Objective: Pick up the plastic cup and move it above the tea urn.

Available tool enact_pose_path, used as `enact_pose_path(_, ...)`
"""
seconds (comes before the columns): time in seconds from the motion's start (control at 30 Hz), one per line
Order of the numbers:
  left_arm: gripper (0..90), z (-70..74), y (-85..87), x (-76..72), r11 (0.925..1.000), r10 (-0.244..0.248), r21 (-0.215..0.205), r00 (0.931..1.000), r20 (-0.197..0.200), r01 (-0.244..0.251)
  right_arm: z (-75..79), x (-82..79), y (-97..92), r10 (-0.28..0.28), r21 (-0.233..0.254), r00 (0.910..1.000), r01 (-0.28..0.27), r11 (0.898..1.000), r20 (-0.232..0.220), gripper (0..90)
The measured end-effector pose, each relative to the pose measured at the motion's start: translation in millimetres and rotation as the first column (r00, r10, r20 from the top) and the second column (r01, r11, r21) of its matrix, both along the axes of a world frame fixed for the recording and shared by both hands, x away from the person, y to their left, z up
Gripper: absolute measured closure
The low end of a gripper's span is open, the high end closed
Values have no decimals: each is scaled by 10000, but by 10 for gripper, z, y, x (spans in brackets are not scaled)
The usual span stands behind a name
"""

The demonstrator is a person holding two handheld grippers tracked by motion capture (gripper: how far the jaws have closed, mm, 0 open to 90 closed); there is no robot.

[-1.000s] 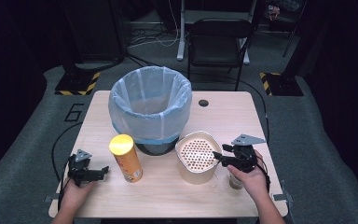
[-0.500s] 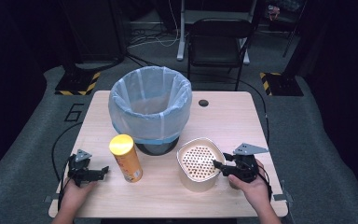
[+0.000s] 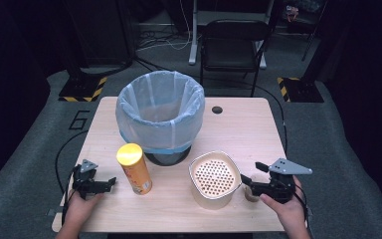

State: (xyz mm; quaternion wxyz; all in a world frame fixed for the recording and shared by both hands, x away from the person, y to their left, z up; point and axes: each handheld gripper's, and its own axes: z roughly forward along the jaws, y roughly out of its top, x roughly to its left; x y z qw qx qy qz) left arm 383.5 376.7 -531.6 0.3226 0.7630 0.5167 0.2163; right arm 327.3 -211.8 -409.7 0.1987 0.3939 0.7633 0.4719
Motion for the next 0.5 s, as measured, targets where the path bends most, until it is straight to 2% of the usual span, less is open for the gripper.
enact_pose_path(0.07, 2, 0, -1, 0, 10000, 6, -8, 10000, 4, -6, -65, 3, -109, -294, -261, 9995, 291, 9992, -125, 177)
enact_pose_path(0.13, 2, 0, 0, 0, 10000, 5, -6, 10000, 2, -5, -167, 2, -173, -440, -520, 9985, 423, 9978, -325, 139)
enact_pose_path(0.17, 2, 0, 0, 0, 10000, 4, -5, 10000, 4, -4, -167, 2, -173, -440, -520, 9985, 423, 9978, -325, 139)
enact_pose_path(0.27, 2, 0, 0, 0, 10000, 3, -6, 10000, 0, -3, -313, 3, -207, -507, -1182, 9982, 466, 9919, -317, 80)
enact_pose_path(0.33, 2, 0, -1, 0, 10000, 5, -6, 10000, 5, -5, -357, 19, -216, -512, -1297, 9984, 478, 9904, -230, 74)
enact_pose_path(0.4, 2, 0, 0, 0, 10000, 5, -5, 10000, -1, -5, -377, 25, -217, -538, -1206, 9982, 504, 9914, -252, 74)
enact_pose_path(0.5, 2, 0, 0, 0, 10000, 4, -6, 10000, 3, -4, -464, 36, -221, -460, -1187, 9977, 397, 9921, -508, 74)
